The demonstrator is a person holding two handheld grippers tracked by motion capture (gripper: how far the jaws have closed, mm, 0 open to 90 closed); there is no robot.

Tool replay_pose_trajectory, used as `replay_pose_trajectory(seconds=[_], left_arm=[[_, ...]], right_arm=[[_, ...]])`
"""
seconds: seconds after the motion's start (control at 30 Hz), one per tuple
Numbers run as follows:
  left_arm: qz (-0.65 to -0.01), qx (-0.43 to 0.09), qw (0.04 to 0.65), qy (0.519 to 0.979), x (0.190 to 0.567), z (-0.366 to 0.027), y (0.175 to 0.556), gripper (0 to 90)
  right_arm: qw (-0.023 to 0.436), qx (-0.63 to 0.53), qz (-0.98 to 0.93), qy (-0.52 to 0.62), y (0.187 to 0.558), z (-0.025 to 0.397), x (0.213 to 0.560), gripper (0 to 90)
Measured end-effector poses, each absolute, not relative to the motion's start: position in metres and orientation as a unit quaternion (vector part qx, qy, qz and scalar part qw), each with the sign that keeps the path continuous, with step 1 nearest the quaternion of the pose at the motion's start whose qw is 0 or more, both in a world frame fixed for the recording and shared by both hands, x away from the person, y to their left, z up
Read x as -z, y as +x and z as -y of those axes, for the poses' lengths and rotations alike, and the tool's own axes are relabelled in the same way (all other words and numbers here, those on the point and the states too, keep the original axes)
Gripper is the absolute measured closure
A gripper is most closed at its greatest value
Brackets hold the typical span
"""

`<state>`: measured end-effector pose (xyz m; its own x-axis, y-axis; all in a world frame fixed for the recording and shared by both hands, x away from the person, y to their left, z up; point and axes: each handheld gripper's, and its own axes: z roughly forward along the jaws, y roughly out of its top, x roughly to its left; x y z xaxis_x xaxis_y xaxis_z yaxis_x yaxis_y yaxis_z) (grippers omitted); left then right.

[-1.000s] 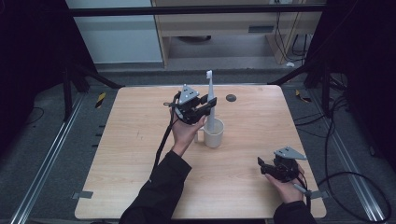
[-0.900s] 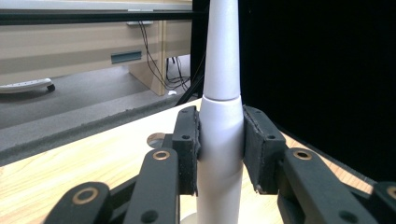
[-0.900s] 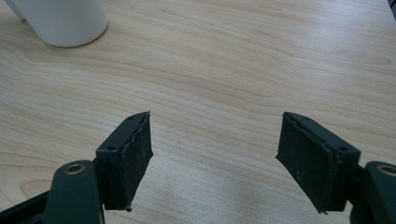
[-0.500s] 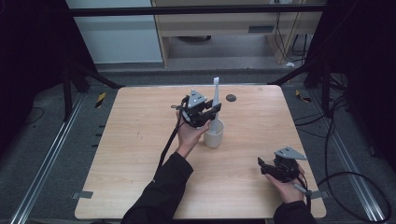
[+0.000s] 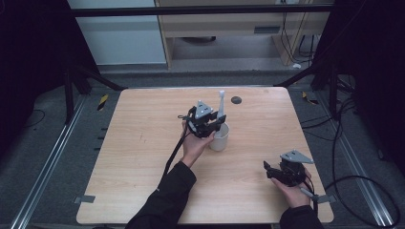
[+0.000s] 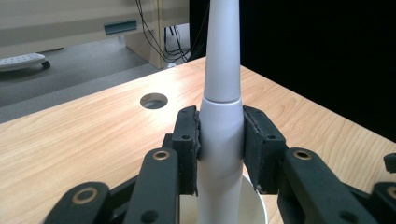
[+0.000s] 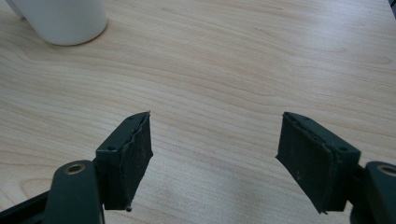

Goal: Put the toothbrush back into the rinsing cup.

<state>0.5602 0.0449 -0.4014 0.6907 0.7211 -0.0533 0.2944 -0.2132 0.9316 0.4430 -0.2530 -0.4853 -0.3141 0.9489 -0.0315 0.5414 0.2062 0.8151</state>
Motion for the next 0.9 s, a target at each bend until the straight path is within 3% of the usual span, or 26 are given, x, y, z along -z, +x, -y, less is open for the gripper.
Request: replay_pose_trajectory(seconds=[0.9], left_arm=[[-0.342, -0.195, 0.510, 0.765, 0.424, -0.050, 0.558, 66.8]], right_arm=[[0.280, -0.363, -0.724, 0.515, 0.443, 0.253, 0.486, 26.0]])
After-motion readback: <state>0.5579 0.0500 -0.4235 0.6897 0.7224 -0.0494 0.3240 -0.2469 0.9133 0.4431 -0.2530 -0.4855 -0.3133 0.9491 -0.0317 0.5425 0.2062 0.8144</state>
